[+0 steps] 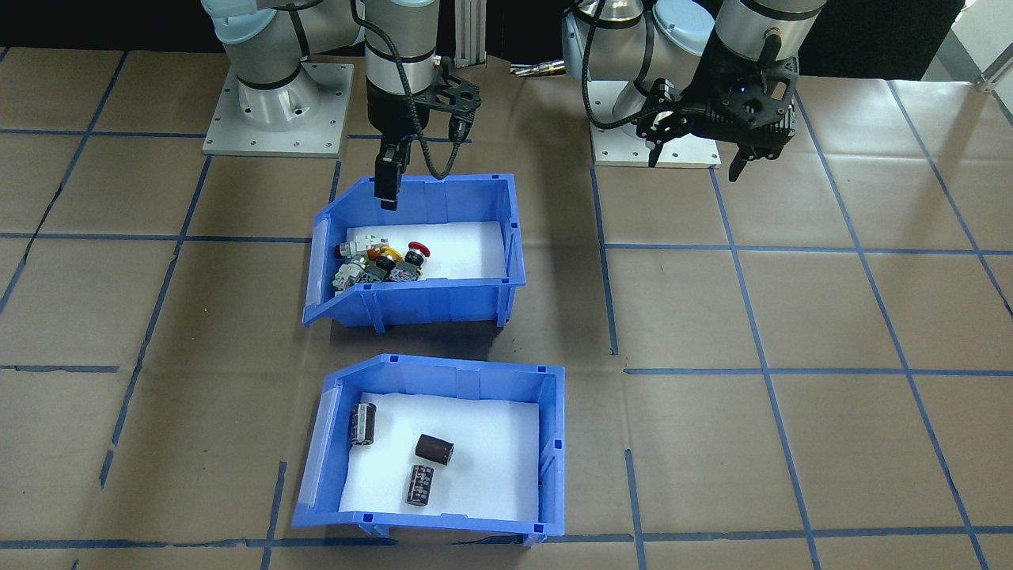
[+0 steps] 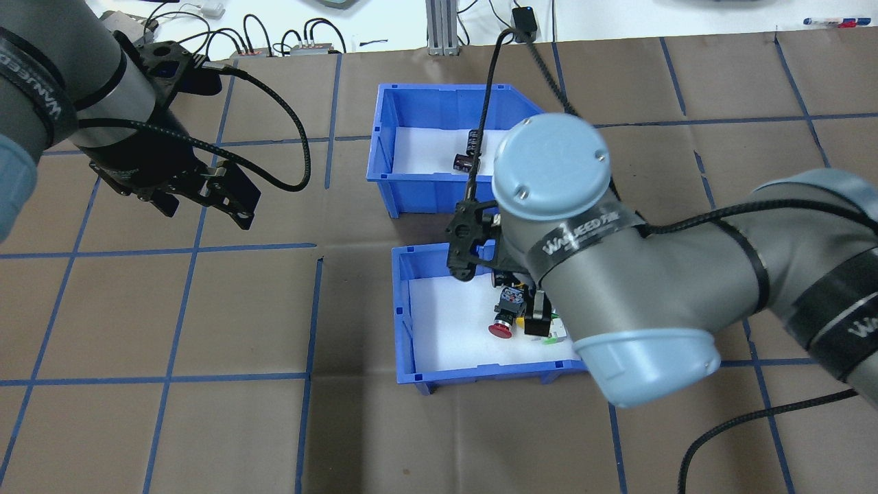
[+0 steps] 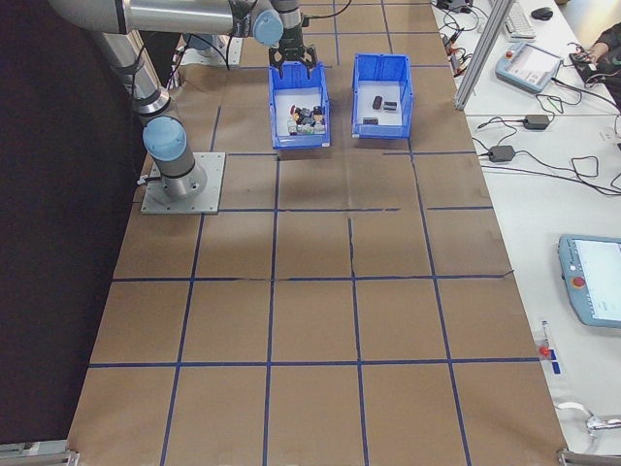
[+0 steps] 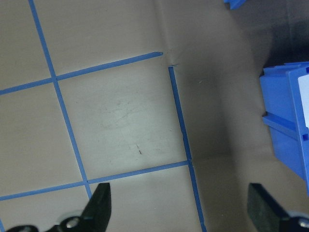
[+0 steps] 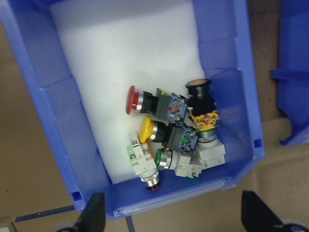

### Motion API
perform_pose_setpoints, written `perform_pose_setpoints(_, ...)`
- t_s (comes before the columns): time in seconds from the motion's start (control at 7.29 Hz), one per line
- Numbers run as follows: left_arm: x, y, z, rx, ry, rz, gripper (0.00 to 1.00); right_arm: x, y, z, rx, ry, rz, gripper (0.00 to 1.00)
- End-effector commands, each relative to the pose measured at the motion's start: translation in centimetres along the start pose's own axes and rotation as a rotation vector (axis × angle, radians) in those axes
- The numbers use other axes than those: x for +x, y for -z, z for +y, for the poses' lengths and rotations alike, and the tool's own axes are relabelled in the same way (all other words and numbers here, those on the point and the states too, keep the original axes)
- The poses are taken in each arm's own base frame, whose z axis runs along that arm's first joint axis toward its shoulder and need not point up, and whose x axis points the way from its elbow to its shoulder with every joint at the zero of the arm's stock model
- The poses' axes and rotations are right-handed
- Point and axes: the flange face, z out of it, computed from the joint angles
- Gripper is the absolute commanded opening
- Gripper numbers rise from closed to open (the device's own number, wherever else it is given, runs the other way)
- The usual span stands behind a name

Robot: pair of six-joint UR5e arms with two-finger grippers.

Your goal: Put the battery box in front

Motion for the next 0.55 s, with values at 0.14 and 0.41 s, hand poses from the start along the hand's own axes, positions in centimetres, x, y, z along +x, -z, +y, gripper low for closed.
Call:
perform_pose_setpoints(0.14, 0.0, -0.1, 0.1, -0.001, -0.003, 0.0, 0.99, 8.8, 2.6, 7.2, 0.108, -0.424, -0.014, 1.0)
perform_pose_setpoints(0.41, 0.0, -0.1, 0.1, -0.002, -0.003, -0.001, 0.99, 11.8, 5.4, 8.0, 0.145, -0.79, 0.019, 1.0)
